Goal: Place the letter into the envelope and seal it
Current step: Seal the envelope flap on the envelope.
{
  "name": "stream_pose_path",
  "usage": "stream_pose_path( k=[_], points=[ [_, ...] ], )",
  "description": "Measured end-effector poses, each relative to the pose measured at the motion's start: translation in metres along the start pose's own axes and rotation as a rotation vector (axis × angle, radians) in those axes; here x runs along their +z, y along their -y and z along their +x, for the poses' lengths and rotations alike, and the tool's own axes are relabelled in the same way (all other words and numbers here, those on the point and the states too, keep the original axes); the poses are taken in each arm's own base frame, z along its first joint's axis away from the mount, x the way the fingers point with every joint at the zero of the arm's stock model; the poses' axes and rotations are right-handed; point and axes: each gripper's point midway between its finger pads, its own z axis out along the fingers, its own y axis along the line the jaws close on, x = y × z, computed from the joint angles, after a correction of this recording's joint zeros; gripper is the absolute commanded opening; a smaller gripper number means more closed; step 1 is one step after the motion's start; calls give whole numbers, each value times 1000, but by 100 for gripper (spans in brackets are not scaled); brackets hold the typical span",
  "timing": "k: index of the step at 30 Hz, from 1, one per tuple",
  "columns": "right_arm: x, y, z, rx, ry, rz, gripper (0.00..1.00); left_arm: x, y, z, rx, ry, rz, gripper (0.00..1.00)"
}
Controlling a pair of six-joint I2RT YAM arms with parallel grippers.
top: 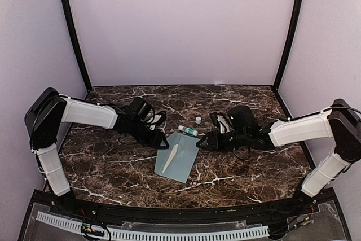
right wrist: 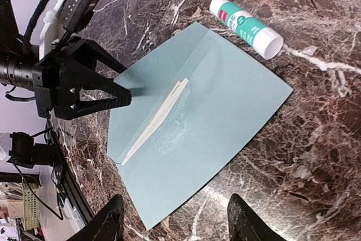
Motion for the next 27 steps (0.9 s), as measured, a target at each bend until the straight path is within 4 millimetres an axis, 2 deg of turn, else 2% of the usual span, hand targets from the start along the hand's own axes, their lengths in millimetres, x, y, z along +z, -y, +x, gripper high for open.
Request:
stream_pose_path(
  k=[10, 15, 27],
  points=[
    [21, 4, 20, 88, -66, -13, 57, -7, 15, 1, -8, -6, 69, 54],
    [29, 9, 30, 112, -99, -5, 57, -15, 25, -3, 0, 5, 109, 55],
    [44, 16, 44, 143, -143, -1, 53, -18, 41, -4, 5, 3, 192, 55]
  ],
)
